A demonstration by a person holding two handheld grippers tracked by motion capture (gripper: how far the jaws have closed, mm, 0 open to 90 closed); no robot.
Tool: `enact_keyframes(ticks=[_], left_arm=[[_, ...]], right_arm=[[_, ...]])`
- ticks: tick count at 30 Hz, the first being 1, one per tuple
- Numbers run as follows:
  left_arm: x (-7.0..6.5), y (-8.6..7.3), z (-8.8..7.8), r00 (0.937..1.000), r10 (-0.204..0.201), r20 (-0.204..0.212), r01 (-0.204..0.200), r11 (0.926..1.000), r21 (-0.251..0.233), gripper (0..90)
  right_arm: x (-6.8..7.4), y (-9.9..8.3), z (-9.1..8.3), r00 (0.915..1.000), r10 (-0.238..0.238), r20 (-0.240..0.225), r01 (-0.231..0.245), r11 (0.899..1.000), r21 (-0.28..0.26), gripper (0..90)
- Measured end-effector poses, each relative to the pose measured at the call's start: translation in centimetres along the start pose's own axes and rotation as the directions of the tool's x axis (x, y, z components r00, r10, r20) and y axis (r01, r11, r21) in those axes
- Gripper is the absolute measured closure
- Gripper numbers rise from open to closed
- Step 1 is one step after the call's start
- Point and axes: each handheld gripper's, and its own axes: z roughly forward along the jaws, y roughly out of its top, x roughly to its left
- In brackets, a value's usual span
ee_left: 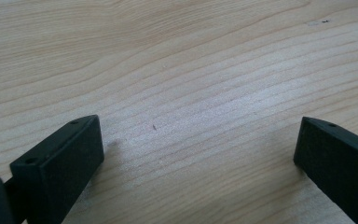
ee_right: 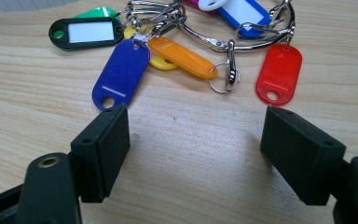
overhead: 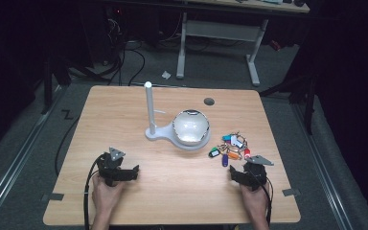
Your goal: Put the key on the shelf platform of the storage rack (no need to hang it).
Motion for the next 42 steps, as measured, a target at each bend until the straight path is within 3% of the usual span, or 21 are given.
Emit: enact_keyframes(ticks=[17, 23, 33, 42], left_arm=[[0.0, 0.0, 0.0, 1.0000, -0.002, -0.001, 0.002, 1.0000, 0.001, 1.7], [0.0, 0.0, 0.0, 1.0000, -0.004, -0.002, 0.004, 1.0000, 0.001, 1.7], [0.0, 0.0, 0.0, 1.0000, -0.002, -0.001, 0.002, 1.0000, 0.000, 1.7], [0.0, 0.0, 0.0, 1.0000, -0.002, -0.001, 0.002, 1.0000, 0.000, 1.7]], right_arm=[[-0.1, 0.1, -0.1, 0.9995, -0.022, -0.023, 0.022, 1.000, 0.014, 23.8], [-0.4, 0.3, -0.5, 0.9994, -0.030, -0.020, 0.030, 0.998, 0.046, 29.9], [-0.5, -0.5, -1.8, 0.9989, -0.019, -0.043, 0.020, 0.999, 0.030, 31.7], [-0.2, 1.3, -2.9, 0.9963, -0.032, -0.080, 0.032, 0.999, -0.011, 34.7]])
